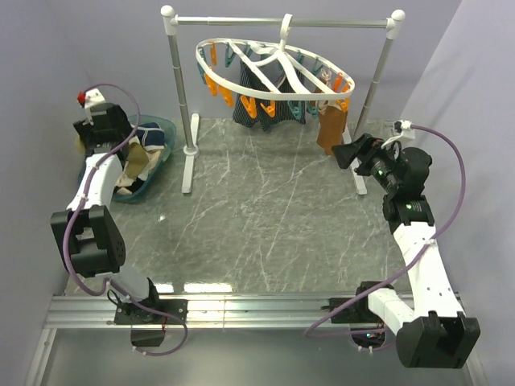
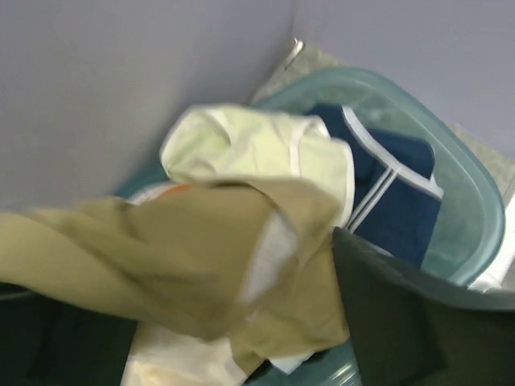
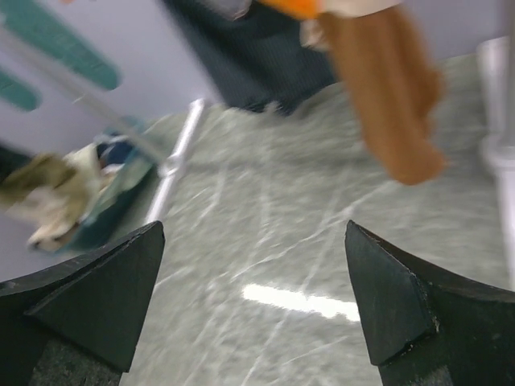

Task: Remove the underwear clipped to the hanger

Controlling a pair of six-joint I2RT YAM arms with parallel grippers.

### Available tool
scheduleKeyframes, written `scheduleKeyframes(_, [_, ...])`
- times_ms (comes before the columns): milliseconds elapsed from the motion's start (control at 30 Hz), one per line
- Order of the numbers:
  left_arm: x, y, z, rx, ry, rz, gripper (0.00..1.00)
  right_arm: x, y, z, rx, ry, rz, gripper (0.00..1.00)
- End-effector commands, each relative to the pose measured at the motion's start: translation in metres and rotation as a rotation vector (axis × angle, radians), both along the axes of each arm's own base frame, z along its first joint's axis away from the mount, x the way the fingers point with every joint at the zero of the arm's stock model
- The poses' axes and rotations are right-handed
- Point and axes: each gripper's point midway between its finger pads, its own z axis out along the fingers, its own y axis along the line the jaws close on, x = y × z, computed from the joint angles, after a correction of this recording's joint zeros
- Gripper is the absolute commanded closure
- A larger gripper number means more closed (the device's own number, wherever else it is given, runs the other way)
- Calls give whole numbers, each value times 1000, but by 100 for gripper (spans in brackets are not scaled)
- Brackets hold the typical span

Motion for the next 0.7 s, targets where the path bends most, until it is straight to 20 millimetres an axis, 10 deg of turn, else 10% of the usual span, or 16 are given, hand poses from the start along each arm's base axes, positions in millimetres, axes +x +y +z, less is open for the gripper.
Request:
scheduleKeyframes(0, [-11,-12,28,-52,-135,-14,1,8,-40,-8,-91,0,-229,0])
scheduleKeyframes(433, [-60,-76,60,-172,-212,-237,1,107,-61,-48,-297,50,-302,0])
scheduleKeyframes(667, [-85,-159,86,-417,-295,-590,1,159,-41,-66,-292,32,-241,2])
